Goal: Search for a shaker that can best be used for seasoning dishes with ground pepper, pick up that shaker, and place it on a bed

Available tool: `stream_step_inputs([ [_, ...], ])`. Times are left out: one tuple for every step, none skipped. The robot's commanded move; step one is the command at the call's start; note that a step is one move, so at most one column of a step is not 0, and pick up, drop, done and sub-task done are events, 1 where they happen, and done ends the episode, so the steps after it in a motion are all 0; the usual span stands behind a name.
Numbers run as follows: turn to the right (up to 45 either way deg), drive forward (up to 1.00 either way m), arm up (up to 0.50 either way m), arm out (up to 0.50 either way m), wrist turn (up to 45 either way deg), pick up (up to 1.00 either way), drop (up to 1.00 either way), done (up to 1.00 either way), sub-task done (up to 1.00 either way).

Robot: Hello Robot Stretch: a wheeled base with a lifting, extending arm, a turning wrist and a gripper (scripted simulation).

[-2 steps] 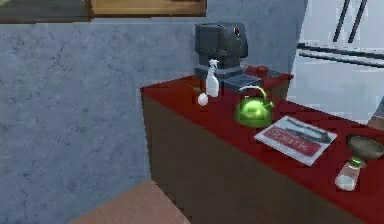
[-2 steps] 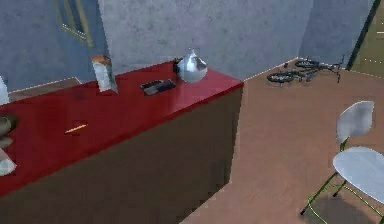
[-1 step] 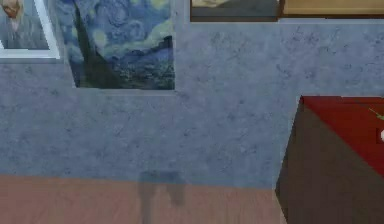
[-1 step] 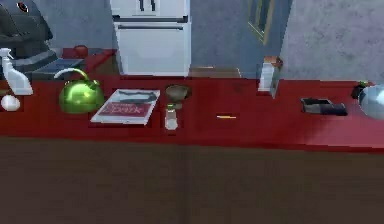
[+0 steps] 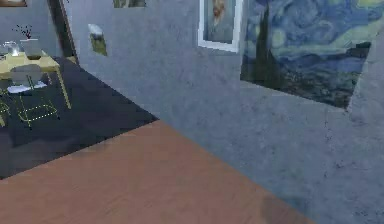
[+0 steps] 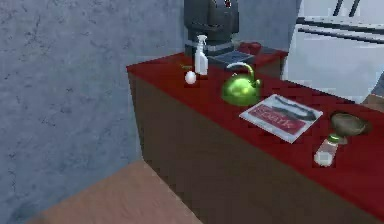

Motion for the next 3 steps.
stream_step_inputs([
  [-45.0,0.00,0.00,0.00,0.0,0.00,0.00,0.00,0.00],
  [-6.0,0.00,0.00,0.00,0.0,0.00,0.00,0.00,0.00],
  [0.0,0.85,0.00,0.00,0.0,0.00,0.00,0.00,0.00],
])
